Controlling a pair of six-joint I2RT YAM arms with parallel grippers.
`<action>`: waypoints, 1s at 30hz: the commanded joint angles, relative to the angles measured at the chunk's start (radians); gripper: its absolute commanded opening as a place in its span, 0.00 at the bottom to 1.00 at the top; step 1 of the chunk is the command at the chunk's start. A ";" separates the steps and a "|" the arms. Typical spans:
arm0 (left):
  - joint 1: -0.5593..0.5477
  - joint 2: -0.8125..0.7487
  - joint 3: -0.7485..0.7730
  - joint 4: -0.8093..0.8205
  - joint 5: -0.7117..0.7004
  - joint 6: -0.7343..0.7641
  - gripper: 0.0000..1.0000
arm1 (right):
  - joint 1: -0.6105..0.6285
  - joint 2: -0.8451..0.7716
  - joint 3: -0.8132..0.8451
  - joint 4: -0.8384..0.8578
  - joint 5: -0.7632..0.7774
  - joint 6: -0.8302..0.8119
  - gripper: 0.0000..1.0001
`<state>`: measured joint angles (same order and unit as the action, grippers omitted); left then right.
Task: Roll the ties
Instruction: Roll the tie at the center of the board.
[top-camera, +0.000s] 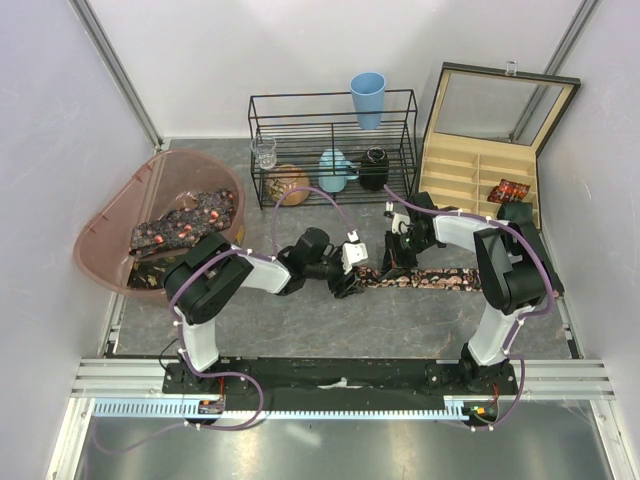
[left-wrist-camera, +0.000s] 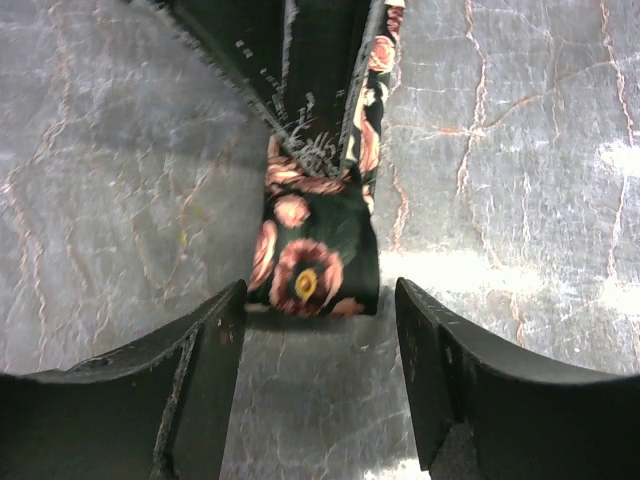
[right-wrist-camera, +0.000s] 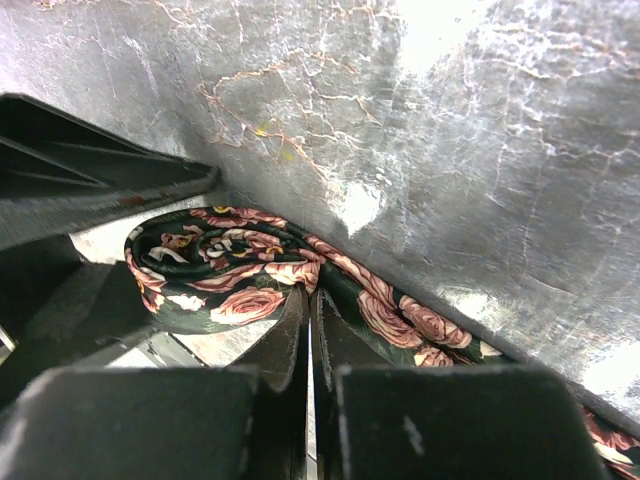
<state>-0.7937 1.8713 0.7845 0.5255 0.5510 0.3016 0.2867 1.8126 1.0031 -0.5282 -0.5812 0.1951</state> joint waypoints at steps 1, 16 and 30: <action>0.024 -0.024 -0.033 0.126 0.030 -0.068 0.67 | 0.006 0.070 -0.029 -0.016 0.224 -0.051 0.00; 0.014 -0.001 0.047 0.128 0.185 0.051 0.52 | 0.006 0.088 -0.032 -0.019 0.189 -0.083 0.00; -0.042 0.077 0.166 0.010 0.149 0.076 0.47 | 0.016 0.080 -0.060 0.023 0.092 -0.094 0.00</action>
<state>-0.8139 1.9114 0.8890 0.5793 0.6914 0.3229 0.2852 1.8324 1.0084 -0.5312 -0.6250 0.1673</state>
